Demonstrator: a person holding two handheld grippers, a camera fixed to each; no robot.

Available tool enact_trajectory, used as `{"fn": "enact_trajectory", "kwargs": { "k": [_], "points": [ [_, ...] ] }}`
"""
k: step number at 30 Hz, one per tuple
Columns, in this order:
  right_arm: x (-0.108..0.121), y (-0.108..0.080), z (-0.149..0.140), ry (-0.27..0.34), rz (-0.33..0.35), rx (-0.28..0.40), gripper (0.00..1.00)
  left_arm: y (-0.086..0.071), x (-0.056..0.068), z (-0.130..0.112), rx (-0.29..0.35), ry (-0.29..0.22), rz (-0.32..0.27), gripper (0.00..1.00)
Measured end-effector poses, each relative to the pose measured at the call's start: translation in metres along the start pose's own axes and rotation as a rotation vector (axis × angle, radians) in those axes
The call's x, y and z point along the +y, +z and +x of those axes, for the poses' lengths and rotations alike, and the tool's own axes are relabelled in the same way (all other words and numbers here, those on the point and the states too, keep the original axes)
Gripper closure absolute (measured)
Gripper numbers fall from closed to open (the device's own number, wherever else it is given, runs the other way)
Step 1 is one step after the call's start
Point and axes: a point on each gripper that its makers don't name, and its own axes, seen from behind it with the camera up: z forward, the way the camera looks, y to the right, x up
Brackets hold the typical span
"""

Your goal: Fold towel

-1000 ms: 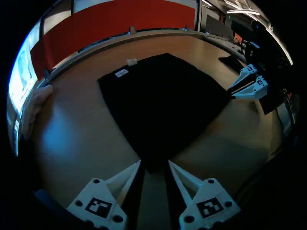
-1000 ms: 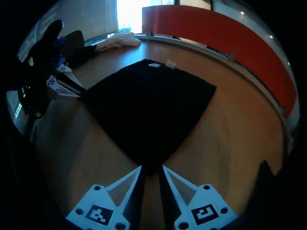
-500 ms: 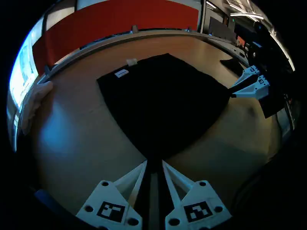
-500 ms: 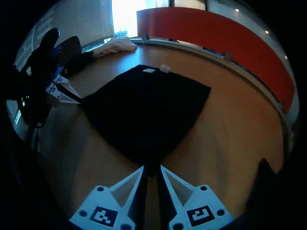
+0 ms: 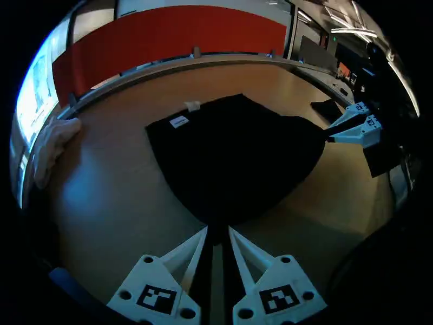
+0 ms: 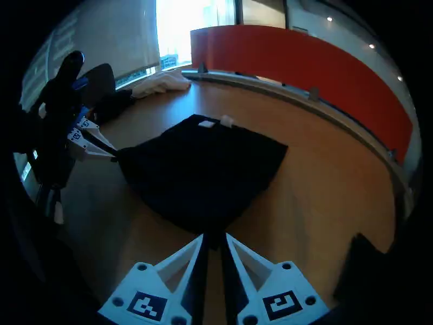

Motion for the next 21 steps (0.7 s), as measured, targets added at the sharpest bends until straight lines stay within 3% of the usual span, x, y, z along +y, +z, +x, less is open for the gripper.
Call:
{"fn": "enact_trajectory", "kwargs": {
  "k": [8,21],
  "points": [
    [-0.001,-0.026,0.024,-0.003,-0.002,0.037,0.86,-0.024,0.0,0.021,0.016,-0.016,0.008,0.89],
    [-0.01,-0.069,0.051,0.036,0.017,0.07,0.86,-0.065,0.009,0.044,0.026,-0.038,-0.007,0.89]
  ]
}}
